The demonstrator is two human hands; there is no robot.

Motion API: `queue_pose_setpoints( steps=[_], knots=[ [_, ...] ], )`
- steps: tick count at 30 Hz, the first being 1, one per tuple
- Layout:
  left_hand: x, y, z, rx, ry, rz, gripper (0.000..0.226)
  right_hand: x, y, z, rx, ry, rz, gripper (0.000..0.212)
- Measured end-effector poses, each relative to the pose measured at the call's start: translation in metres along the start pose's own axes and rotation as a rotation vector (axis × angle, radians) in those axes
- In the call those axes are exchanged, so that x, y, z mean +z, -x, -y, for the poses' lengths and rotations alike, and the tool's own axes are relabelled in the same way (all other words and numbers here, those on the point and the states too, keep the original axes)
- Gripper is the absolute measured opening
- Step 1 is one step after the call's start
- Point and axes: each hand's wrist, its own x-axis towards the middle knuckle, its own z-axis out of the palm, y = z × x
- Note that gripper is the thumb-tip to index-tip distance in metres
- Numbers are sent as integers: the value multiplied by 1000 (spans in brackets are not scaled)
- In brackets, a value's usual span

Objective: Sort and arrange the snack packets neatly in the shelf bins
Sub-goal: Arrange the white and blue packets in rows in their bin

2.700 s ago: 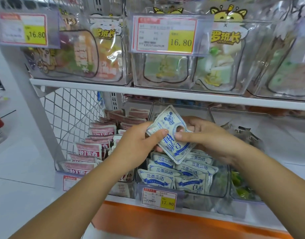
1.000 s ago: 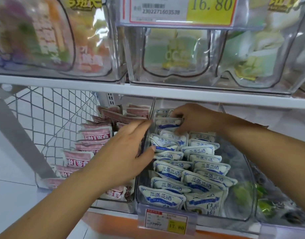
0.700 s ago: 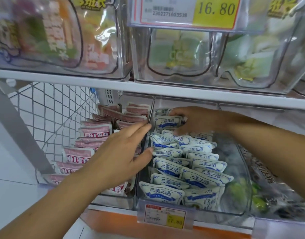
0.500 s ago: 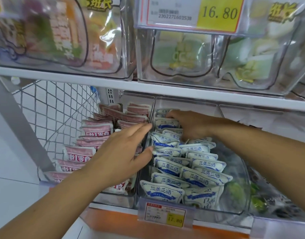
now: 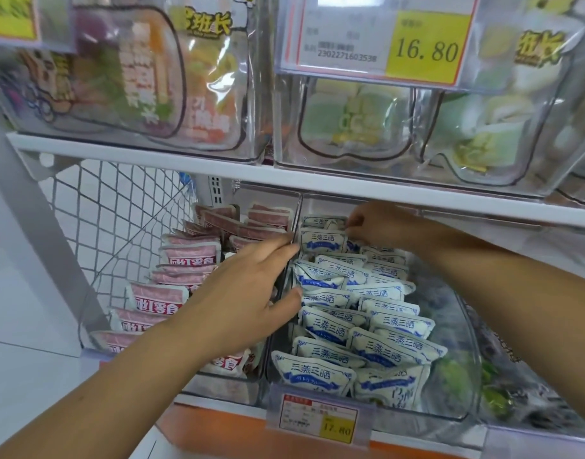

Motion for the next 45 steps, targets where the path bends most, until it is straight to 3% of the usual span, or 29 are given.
queue_pose_setpoints(
  steps=[3,7,12,15,19,22,25,28,30,34,36,38,40,42,45],
  knots=[
    [1,1,1,1,33,0,64,-2,-3,2,48,-22,42,35],
    [1,0,2,17,17,-14,65,-4,9,9,-62,-233,124,34],
    [-1,-8,-7,102,-86,-25,65,13,7,25,-254,-173,-10,28],
    [0,-13,-8,121,-94,-8,62,20,3,19,-246,-257,-69,29],
    [-1,-14,-7,128,-82,10,61,15,5,10,-217,-259,31,43],
    [-3,-18,-10,144,-123,9,57,-11,11,-7,-182,-417,-14,35],
    [-1,-35,-24,169,-163,7,52,-21,28,-22,-195,-206,108,17],
    [11,-62,-39,213,-205,66,42,5,36,-15,-257,191,205,26],
    [19,-78,-40,206,-201,125,36,11,36,-15,-286,204,154,33],
    [24,-92,-36,157,-250,256,34,-23,30,-45,-174,-92,96,17],
    [23,-94,-37,137,-270,316,38,-28,26,-48,-136,42,146,19],
    [21,-95,-38,103,-283,365,41,-20,20,-42,-134,364,182,36],
    [19,-97,-39,69,-316,368,47,-12,14,-39,-147,535,144,51],
    [16,-97,-41,46,-348,358,47,-10,11,-40,-160,533,116,51],
    [12,-99,-46,30,-338,363,36,-19,10,-48,-167,307,130,28]
  ],
)
